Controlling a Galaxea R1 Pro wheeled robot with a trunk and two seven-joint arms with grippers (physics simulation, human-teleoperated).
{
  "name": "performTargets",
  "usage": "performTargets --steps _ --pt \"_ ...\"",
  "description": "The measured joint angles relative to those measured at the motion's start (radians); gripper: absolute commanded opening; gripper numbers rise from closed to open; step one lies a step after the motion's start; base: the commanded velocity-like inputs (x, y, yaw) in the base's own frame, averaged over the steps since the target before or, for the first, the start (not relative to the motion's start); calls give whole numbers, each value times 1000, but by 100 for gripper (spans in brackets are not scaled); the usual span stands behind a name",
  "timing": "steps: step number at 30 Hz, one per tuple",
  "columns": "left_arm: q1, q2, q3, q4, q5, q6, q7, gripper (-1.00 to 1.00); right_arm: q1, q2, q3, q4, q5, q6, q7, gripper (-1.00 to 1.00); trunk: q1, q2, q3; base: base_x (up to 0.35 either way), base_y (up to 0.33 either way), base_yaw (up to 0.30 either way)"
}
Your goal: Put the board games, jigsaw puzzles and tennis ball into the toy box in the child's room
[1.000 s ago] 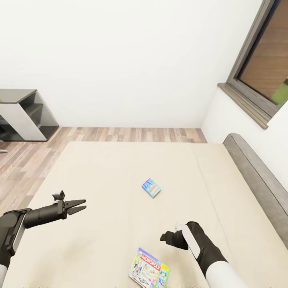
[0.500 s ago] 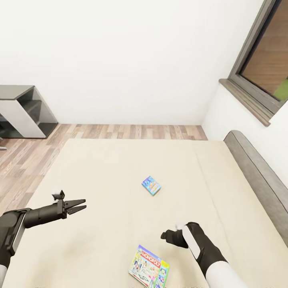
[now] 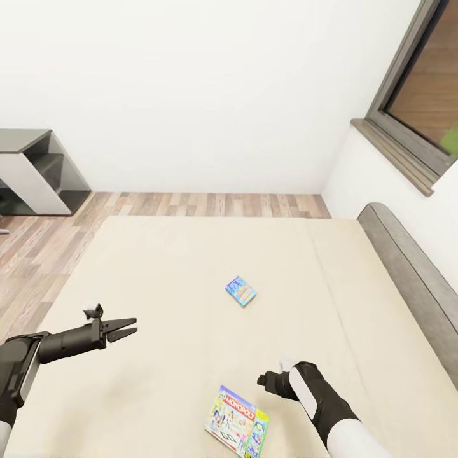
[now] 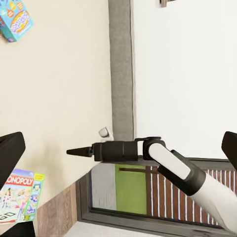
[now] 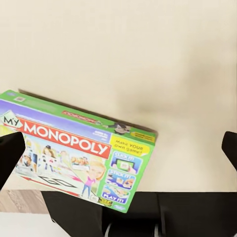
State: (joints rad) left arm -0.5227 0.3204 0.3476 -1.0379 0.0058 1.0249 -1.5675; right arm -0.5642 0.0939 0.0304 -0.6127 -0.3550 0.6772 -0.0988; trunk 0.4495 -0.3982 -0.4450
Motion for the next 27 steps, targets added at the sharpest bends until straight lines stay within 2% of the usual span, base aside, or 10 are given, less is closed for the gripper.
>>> performTargets --steps 7,16,27 --pt "0 0 1 1 -1 -1 0 100 0 0 1 1 1 -8 0 100 0 0 -12 0 0 0" --pt "0 0 1 4 -1 -2 0 100 0 0 5 3 -1 -65 1 100 0 0 -26 0 0 0" --pt "0 -1 1 4 -1 -3 0 100 1 0 6 4 0 -79 1 100 0 0 -45 0 0 0"
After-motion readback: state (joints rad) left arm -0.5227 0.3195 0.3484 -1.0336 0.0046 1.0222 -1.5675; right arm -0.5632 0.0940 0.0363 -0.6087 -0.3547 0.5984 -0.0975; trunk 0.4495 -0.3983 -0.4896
